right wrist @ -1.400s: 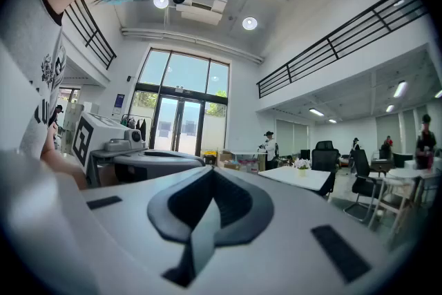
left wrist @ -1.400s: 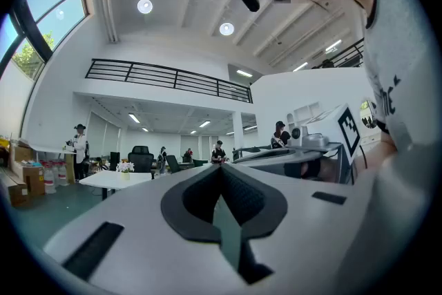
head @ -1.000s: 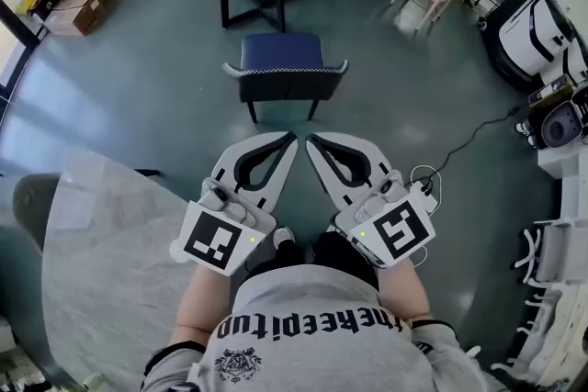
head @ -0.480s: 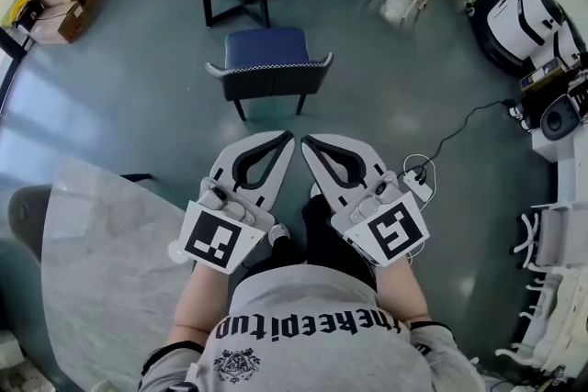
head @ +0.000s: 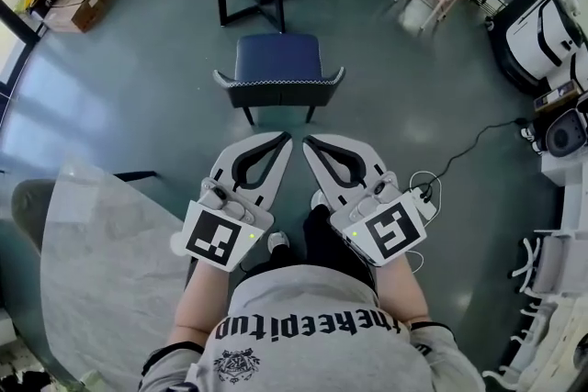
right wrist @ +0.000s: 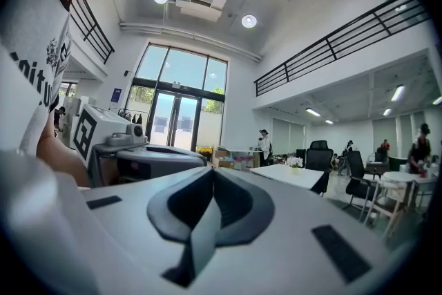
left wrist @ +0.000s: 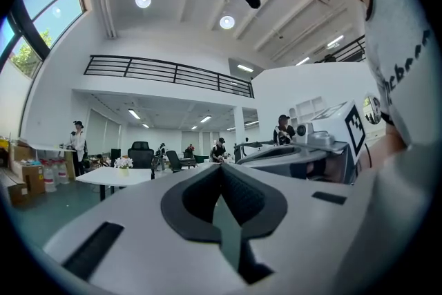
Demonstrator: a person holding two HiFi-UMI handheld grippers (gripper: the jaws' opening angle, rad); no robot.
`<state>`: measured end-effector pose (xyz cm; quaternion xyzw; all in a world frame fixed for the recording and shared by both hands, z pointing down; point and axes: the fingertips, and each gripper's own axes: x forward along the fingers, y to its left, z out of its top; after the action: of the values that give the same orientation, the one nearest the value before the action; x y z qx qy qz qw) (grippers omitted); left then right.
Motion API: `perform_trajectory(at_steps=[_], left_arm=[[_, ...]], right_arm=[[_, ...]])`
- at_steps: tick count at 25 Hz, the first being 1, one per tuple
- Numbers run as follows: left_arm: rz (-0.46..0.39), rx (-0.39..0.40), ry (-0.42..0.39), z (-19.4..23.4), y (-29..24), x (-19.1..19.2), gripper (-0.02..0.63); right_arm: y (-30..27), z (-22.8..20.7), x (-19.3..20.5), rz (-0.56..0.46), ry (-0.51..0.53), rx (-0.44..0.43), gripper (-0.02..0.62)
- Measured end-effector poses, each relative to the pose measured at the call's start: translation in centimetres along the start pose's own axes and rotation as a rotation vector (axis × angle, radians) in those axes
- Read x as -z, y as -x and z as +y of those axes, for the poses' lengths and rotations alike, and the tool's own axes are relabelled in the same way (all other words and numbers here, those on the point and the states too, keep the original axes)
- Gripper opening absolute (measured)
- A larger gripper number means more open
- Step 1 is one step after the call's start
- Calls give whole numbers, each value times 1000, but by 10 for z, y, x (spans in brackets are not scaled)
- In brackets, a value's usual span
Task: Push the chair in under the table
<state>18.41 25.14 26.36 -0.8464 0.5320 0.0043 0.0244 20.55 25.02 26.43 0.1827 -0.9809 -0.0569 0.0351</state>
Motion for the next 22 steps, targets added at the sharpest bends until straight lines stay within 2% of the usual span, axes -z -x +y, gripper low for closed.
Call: perform_trajectory(at_steps=[5,12,22], left_arm=[[5,-32,33,20,-29,5,15],[25,-93,33,45,-70,7,15],[30,-164,50,60,-116,16,15]], right_arm=[[-17,-32,5,5,-6,-41,12],[-40,-79,8,10,-16,-104,12],[-51,-128,20,3,-22,-173,12]])
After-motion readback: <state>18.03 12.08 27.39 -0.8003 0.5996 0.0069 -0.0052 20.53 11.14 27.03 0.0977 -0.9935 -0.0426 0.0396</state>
